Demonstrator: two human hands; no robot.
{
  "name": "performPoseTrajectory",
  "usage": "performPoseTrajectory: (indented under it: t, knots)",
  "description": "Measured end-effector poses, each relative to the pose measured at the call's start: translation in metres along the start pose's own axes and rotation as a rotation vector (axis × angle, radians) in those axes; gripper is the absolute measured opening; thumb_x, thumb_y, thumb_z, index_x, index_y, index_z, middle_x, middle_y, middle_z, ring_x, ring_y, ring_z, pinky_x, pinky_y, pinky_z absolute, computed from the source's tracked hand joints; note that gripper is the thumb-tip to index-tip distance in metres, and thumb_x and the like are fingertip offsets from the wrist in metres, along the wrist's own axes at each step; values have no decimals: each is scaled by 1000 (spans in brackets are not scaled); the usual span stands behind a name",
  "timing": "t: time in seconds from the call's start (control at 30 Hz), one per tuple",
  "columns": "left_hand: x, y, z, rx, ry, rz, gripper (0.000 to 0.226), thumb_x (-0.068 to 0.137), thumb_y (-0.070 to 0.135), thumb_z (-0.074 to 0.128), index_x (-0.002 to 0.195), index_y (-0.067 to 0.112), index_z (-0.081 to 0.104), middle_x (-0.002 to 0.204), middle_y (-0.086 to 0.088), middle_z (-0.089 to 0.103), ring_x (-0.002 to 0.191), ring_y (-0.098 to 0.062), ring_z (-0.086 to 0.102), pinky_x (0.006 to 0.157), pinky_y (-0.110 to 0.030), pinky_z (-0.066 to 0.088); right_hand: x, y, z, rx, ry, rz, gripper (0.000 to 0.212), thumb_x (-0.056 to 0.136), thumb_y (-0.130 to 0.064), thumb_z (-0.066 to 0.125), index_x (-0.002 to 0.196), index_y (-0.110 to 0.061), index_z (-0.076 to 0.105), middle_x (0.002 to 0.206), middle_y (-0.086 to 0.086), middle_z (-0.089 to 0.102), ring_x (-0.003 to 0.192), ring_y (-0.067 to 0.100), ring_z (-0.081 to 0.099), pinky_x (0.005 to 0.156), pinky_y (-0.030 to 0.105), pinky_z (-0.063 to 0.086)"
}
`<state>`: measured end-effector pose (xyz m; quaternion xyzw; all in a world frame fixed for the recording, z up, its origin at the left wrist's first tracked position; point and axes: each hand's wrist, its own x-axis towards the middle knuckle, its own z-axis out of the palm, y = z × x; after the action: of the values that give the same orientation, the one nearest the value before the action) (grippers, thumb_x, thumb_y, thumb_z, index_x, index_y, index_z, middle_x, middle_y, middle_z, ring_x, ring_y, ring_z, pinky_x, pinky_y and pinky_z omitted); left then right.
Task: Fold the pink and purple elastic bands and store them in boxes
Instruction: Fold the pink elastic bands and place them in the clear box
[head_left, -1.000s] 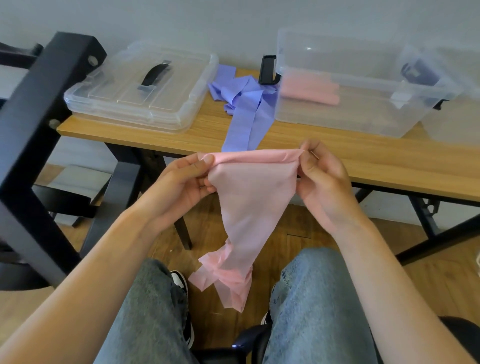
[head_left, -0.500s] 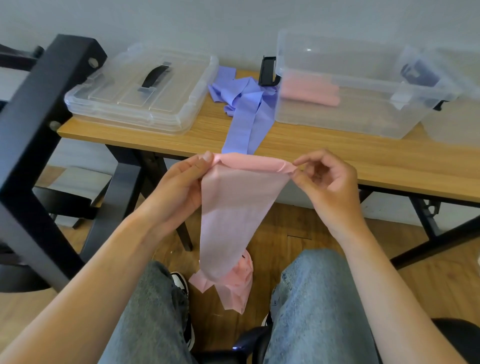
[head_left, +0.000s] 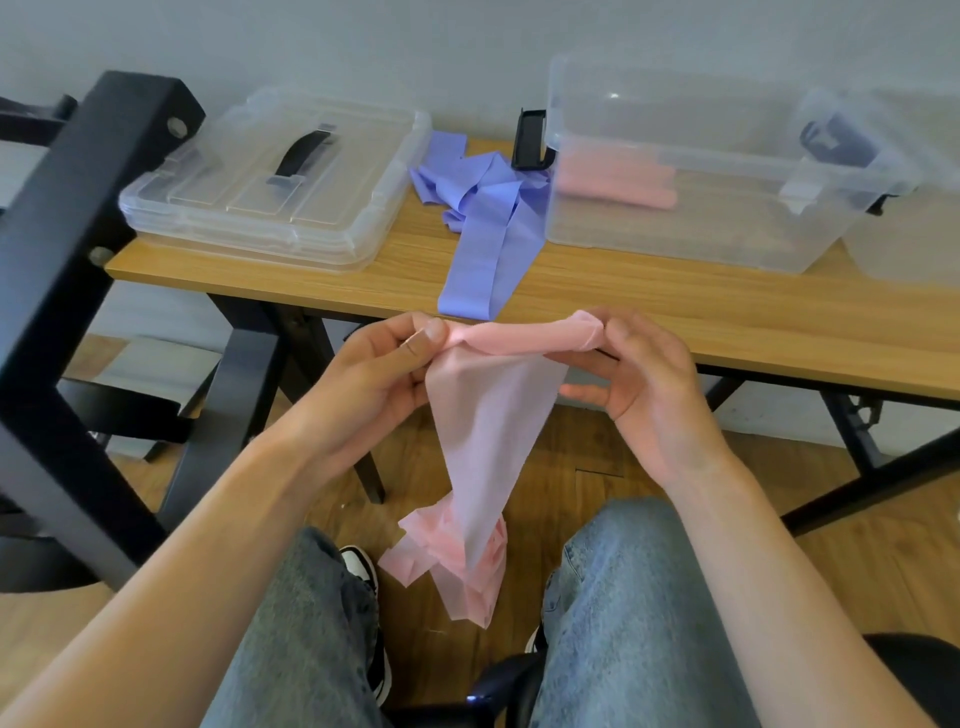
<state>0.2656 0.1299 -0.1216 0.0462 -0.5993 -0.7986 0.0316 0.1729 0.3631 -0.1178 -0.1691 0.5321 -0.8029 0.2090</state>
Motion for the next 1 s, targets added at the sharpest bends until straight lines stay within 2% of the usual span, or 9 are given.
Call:
performPoseTrajectory:
  t: [0.1, 0.23, 0.3, 0.37, 0.53, 0.67, 0.8, 0.93, 1.0]
  knots:
    - [0, 0, -3, 15, 4, 2, 40, 99, 32, 60, 107, -7, 58, 107, -17, 56, 87, -20, 58, 77, -25, 54, -2, -1, 1, -191, 94, -53, 28, 80, -21, 76, 106, -12, 71, 100, 5, 80, 95, 22, 78, 69, 31, 65]
    - [-2, 2, -2, 196, 61, 61, 19, 93, 30, 64, 85, 13, 67, 81, -7, 64, 75, -14, 61, 72, -22, 54, -1, -6, -6, -463, 115, -163, 16, 91, -3, 76, 106, -6, 72, 92, 8, 80, 85, 23, 79, 70, 29, 64]
    - [-3, 1, -4, 377, 120, 127, 18, 92, 32, 67, 88, 14, 71, 73, -4, 64, 71, -14, 59, 72, -21, 51, -1, -8, -9, -607, 93, -201, 18, 92, -2, 75, 109, -7, 72, 90, 7, 80, 81, 22, 79, 73, 29, 63]
    - [-3, 2, -7, 453, 166, 166, 16, 91, 32, 69, 92, 16, 73, 73, -2, 66, 71, -15, 59, 71, -20, 50, -1, -11, -10, -639, 74, -193, 20, 90, -3, 78, 109, -7, 73, 87, 7, 80, 79, 22, 79, 73, 28, 63]
    - [-5, 2, -7, 428, 213, 173, 27, 86, 34, 70, 110, 22, 74, 81, 3, 74, 72, -18, 65, 72, -25, 56, -2, -22, -13, -673, 46, -207, 22, 80, -4, 84, 101, -3, 76, 84, 3, 80, 74, 19, 79, 69, 24, 62]
    - [-8, 3, -8, 416, 202, 168, 20, 87, 31, 71, 103, 21, 77, 85, 1, 74, 71, -16, 62, 74, -30, 54, -2, -29, -15, -838, 6, -274, 20, 79, -9, 86, 98, -11, 77, 85, -4, 80, 74, 11, 78, 71, 23, 62]
    - [-10, 3, -7, 353, 211, 133, 22, 86, 35, 70, 96, 17, 77, 78, -10, 68, 69, -14, 60, 76, -30, 52, 0, -35, -19, -688, -3, -291, 20, 82, -4, 83, 99, -1, 73, 84, 7, 79, 73, 22, 78, 68, 29, 64]
    - [-11, 5, -4, 318, 188, 124, 25, 89, 40, 66, 88, 16, 74, 68, -5, 61, 68, -12, 60, 72, -25, 52, 1, -30, -20, -504, 54, -225, 21, 89, 8, 72, 103, -8, 73, 82, 7, 79, 72, 19, 76, 71, 27, 62]
    - [-11, 5, -3, 297, 193, 121, 30, 92, 40, 62, 86, 12, 72, 69, -5, 61, 67, -11, 60, 71, -23, 52, 0, -27, -19, -435, 21, -140, 27, 91, 11, 67, 106, -11, 74, 83, 7, 80, 74, 17, 76, 72, 26, 62]
